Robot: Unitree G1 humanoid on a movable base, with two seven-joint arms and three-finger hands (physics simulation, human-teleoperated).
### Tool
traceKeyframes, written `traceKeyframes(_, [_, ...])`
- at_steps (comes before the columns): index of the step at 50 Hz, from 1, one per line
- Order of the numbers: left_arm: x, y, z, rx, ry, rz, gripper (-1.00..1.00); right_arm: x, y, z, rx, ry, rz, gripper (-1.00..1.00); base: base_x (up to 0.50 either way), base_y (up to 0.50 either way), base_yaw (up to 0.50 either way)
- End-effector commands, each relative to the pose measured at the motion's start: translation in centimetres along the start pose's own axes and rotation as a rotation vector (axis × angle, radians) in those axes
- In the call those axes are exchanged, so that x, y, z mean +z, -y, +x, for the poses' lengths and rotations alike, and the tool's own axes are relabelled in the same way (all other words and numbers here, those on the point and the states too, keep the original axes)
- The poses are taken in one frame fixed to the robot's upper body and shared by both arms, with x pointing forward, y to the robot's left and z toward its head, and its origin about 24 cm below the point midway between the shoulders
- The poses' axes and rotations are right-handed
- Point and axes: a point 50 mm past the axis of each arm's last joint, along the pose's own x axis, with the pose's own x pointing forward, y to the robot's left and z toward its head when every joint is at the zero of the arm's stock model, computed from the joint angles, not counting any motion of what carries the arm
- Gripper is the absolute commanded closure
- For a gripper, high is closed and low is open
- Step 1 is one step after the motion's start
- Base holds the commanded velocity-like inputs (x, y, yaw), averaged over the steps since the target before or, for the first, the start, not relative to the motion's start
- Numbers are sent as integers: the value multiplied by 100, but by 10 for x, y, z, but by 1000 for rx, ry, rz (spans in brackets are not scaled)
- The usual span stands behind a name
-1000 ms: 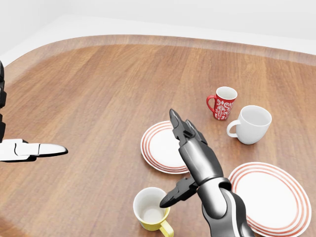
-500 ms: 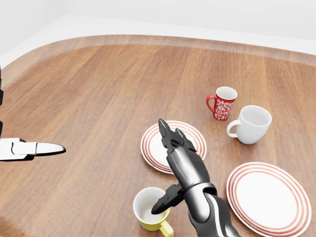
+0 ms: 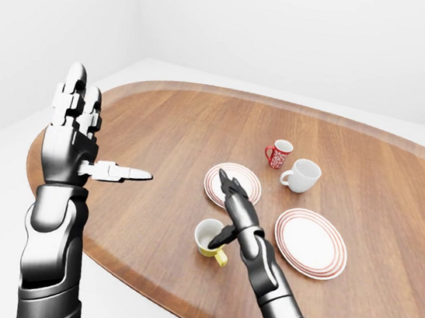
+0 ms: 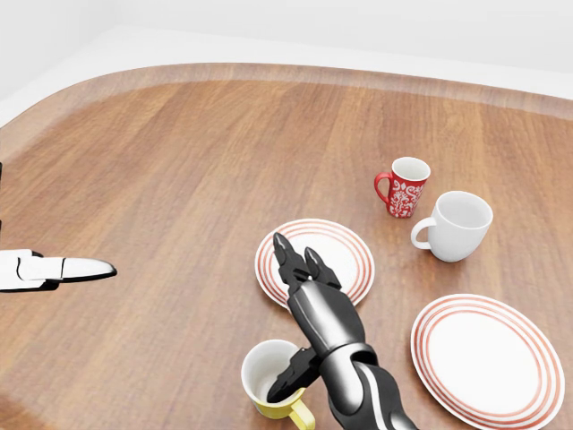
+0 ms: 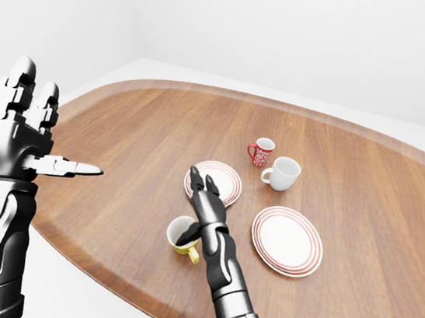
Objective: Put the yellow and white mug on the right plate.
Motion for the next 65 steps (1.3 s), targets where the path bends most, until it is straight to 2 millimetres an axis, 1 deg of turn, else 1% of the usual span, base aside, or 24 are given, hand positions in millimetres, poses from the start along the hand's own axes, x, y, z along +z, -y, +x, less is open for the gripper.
traceKeyframes(1, [0, 0, 0, -1, -2, 0, -100, 0, -7, -4, 30, 10, -9, -100, 0, 0, 0])
traceKeyframes(8, [-2, 0, 0, -2, -7, 0, -100, -2, -9, -3, 40, 8, -12, -100, 0, 0, 0])
traceKeyframes(20, [0, 0, 0, -1, 0, 1, -100, -9, -18, -6, 56, -2, -10, -100, 0, 0, 0])
traceKeyframes(27, [0, 1, 0, -3, 0, 1, -100, -18, -24, -5, 57, -39, -10, -100, 0, 0, 0])
traceKeyframes(35, [-1, 1, 0, -3, -6, 1, -100, -19, -24, -4, 54, -44, -4, -100, 0, 0, 0])
traceKeyframes(39, [-2, 1, -1, -4, -7, 0, -100, -23, -26, -4, 56, -61, -2, -100, 0, 0, 0])
traceKeyframes(40, [-3, 1, -1, -4, -11, 1, -100, -27, -28, -4, 55, -76, -11, -100, 0, 0, 0])
traceKeyframes(51, [-1, 1, 0, -4, -6, 1, -100, -28, -32, -6, 73, -84, -6, -100, 0, 0, 0])
traceKeyframes(60, [-2, 2, 0, -5, -6, 0, -100, -37, -39, -4, 87, -128, -24, -100, 0, 0, 0])
traceKeyframes(65, [-2, 2, -1, -5, -8, -1, -100, -38, -41, -3, 92, -136, -32, -100, 0, 0, 0])
